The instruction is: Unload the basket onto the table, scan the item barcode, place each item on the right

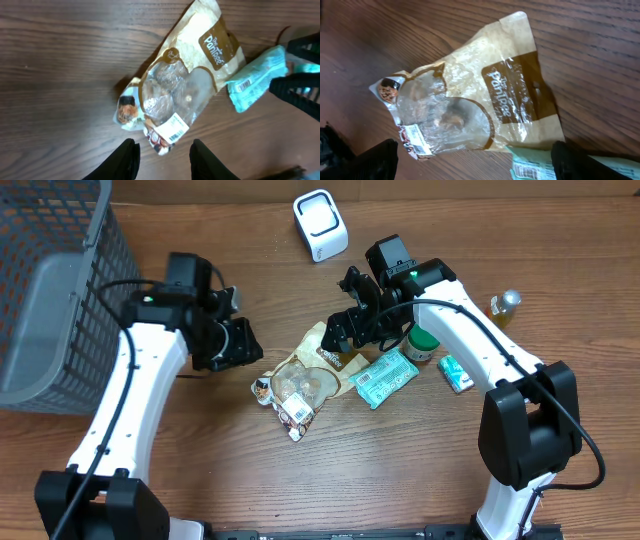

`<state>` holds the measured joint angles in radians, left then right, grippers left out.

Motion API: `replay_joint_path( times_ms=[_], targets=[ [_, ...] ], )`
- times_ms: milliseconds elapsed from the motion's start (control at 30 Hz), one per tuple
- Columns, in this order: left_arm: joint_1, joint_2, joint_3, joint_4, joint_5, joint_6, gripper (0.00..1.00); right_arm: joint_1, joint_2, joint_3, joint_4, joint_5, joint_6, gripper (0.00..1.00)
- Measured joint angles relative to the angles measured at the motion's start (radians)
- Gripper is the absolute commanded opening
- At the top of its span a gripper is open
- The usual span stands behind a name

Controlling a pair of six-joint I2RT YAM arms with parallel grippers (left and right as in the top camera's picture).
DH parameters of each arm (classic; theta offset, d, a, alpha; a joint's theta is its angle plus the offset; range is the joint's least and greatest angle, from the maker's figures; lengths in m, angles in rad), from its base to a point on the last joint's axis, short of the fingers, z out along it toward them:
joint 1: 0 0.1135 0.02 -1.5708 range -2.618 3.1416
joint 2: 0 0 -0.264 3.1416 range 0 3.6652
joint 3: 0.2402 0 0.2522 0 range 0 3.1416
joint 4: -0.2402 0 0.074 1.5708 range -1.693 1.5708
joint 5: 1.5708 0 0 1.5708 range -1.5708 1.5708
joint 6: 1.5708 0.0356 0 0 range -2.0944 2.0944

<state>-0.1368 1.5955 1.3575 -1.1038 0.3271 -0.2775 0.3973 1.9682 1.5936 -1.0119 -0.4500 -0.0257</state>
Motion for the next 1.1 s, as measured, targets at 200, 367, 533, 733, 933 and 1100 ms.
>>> replay_joint_path(
  times_ms=[200, 367, 533, 733, 933, 1100],
  targets=[
    [-0.098, 0.000, -0.002, 0.035, -0.093, -0.037, 0.33, 0.009, 0.000, 0.000, 0.006, -0.018, 0.000, 0.95],
    [-0.154, 0.014, -0.002, 0.029, -0.127, -0.058, 0.33, 0.010, 0.000, 0.000, 0.009, -0.019, 0.000, 0.95],
    [-0.178, 0.089, -0.002, -0.028, -0.138, -0.062, 0.33, 0.010, 0.000, 0.000, 0.010, -0.019, 0.000, 0.95],
    [-0.178, 0.182, -0.005, -0.078, -0.146, -0.060, 0.29, 0.012, 0.036, 0.002, 0.019, -0.023, 0.000, 0.95],
    [-0.178, 0.219, -0.005, -0.086, -0.146, -0.045, 0.24, 0.029, 0.104, 0.002, 0.042, -0.023, 0.000, 0.94],
    [-0.178, 0.252, -0.005, -0.086, -0.146, -0.034, 0.23, 0.035, 0.124, 0.002, 0.058, -0.023, 0.000, 0.94]
  ],
)
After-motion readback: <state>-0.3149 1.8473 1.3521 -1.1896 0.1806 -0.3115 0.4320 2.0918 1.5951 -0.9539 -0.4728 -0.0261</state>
